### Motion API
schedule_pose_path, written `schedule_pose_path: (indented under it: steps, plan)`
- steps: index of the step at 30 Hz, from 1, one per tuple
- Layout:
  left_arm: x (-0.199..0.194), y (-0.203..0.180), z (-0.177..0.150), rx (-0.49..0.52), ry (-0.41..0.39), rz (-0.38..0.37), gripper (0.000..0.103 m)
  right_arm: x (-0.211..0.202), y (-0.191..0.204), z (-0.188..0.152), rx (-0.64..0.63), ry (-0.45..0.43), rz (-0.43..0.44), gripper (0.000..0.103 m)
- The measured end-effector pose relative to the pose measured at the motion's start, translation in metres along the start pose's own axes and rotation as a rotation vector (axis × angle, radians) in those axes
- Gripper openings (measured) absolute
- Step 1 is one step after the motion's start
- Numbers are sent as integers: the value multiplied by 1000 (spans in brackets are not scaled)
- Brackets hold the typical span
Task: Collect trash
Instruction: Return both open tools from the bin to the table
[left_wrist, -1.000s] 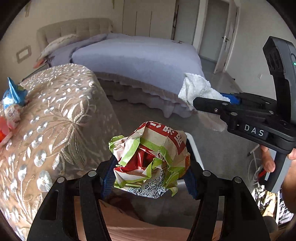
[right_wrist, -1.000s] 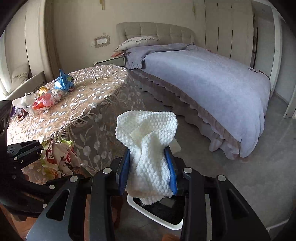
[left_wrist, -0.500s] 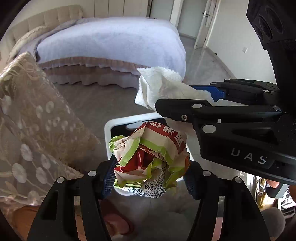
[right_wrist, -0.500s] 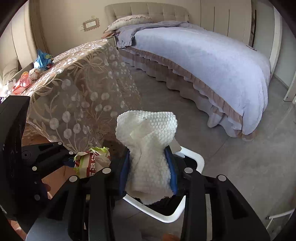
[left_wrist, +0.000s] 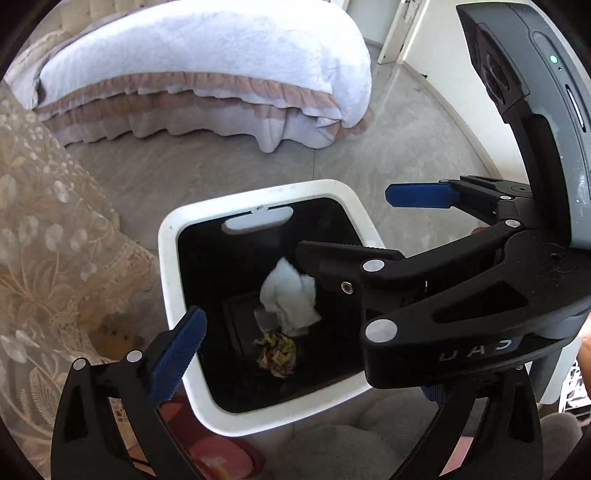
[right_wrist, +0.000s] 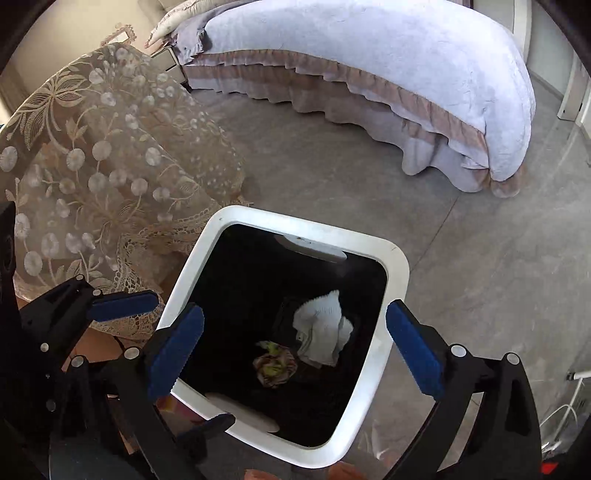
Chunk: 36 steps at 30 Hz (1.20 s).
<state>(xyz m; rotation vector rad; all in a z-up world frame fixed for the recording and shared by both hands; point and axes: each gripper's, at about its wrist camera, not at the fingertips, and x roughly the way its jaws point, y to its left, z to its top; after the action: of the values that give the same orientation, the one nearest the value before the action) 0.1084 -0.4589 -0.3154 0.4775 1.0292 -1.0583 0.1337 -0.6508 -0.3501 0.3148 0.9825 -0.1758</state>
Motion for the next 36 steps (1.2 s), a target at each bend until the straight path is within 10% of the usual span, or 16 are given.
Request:
schedule_pose_path:
  steps: [15, 36]
  plan:
    - [-172, 4, 7, 76, -291, 306, 98, -126, 85, 59, -221, -353, 10, 98]
    - [-361, 139, -114, -298, -473, 799, 98, -179, 274, 91, -476, -411, 562, 99]
